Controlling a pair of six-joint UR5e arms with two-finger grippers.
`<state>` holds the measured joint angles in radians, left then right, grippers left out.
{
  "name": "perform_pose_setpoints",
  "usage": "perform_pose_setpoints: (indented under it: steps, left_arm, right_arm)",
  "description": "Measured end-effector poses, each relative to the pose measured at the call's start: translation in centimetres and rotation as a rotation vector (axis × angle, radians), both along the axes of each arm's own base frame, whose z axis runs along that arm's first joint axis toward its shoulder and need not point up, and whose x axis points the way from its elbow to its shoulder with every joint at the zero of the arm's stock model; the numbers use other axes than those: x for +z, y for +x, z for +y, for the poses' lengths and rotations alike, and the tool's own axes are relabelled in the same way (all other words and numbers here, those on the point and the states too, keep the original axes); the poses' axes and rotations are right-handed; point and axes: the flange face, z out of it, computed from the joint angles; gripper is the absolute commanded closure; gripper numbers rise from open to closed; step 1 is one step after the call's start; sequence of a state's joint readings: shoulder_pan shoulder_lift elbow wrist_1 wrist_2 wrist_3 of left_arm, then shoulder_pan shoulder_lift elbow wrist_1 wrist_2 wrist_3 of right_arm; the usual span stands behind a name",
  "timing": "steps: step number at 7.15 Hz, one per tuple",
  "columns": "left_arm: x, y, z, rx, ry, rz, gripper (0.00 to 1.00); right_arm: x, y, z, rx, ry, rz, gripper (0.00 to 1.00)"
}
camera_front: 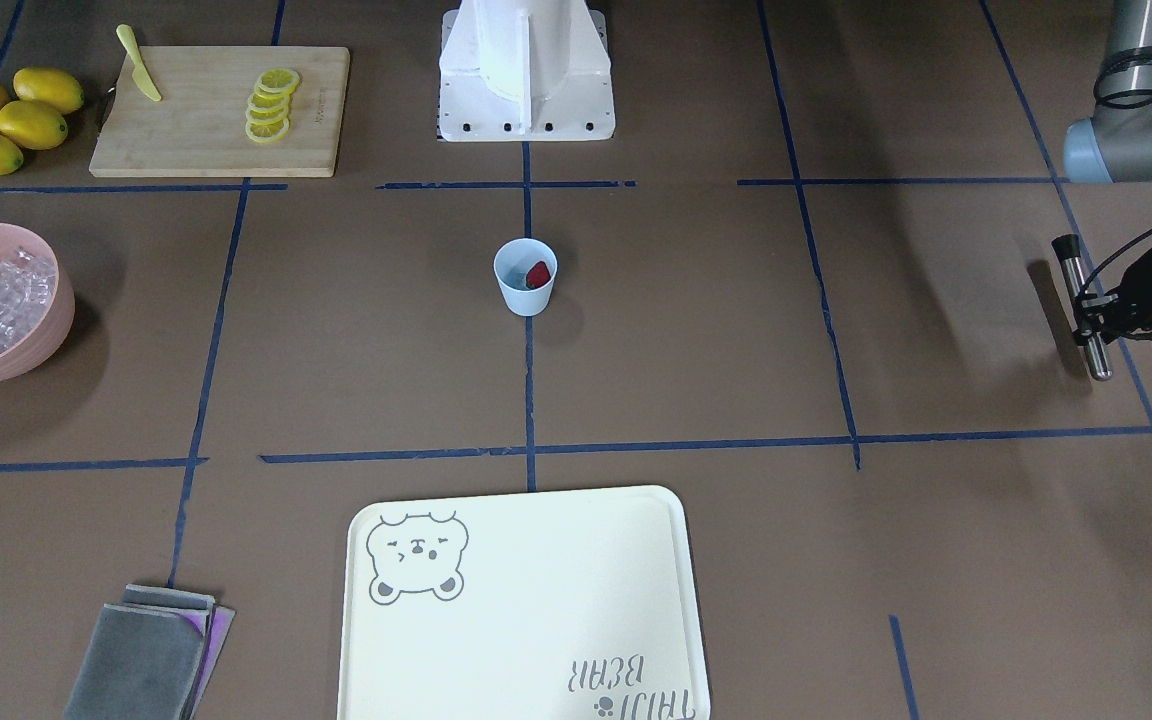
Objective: Mash ice and strawberries in cup
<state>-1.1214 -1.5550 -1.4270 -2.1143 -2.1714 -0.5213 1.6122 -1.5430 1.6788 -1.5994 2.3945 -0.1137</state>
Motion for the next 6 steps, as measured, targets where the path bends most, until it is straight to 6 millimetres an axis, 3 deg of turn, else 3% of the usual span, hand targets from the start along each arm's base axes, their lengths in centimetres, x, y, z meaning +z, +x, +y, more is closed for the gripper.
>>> perform_pose_setpoints:
  steps: [4,6]
  left_arm:
    - [0.2,-0.6,-0.3,-0.024,0.035,-0.056,0.00]
    - [-1.7,-0.6,-0.5,-0.019,0.039,-0.028,0.00]
  right_arm:
    - [-0.3,0.0,-0.1,0.001,0.005,0.000,0.01]
    - [-0.5,0.0,-0.3,0.001,0.009,0.000,0.01]
